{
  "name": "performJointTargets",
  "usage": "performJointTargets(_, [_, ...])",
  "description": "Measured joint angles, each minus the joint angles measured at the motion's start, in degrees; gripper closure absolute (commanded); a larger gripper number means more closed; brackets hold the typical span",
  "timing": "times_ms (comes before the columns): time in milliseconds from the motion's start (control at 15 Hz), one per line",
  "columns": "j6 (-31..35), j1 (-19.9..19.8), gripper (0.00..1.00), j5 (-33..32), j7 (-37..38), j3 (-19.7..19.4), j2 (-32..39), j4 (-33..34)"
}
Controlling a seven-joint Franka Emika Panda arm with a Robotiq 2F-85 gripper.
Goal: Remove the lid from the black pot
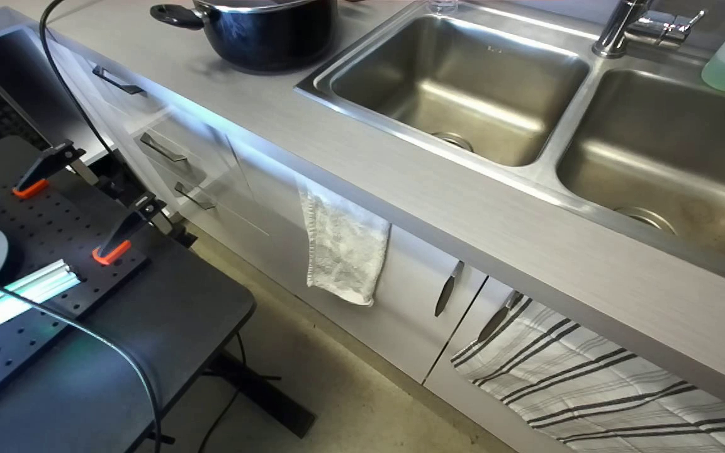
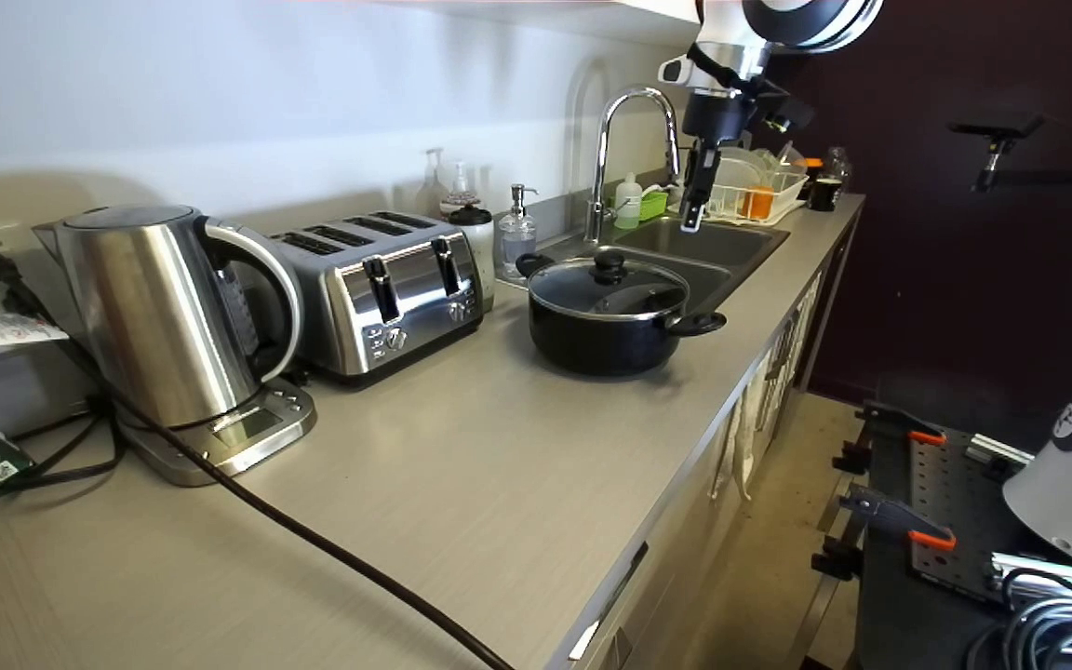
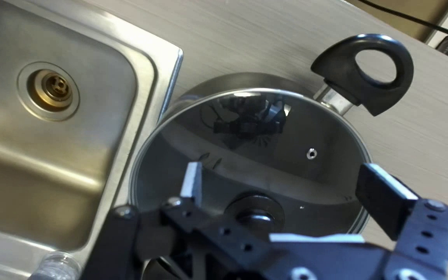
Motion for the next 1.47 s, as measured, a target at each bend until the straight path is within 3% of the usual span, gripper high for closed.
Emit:
performJointTargets(400, [2.0, -0.5, 0.00, 4.9, -3.9, 2.4, 9.6, 6.2])
performJointTargets(800, [2.7, -2.6, 0.00, 5.6, -4.4, 6.1, 17.3, 12.6])
performJointTargets(867, [2.8, -3.0, 0.25, 5.6, -4.4, 6.7, 18.1, 13.4])
performJointTargets(1000, [2.8, -3.6, 0.33, 5.6, -4.4, 7.7, 19.4, 14.9])
performJointTargets(1333, [2.9, -4.8, 0.71, 5.5, -4.4, 9.6, 20.9, 16.7])
performJointTargets(1467, [2.9, -5.2, 0.76, 5.5, -4.4, 9.9, 20.9, 17.0])
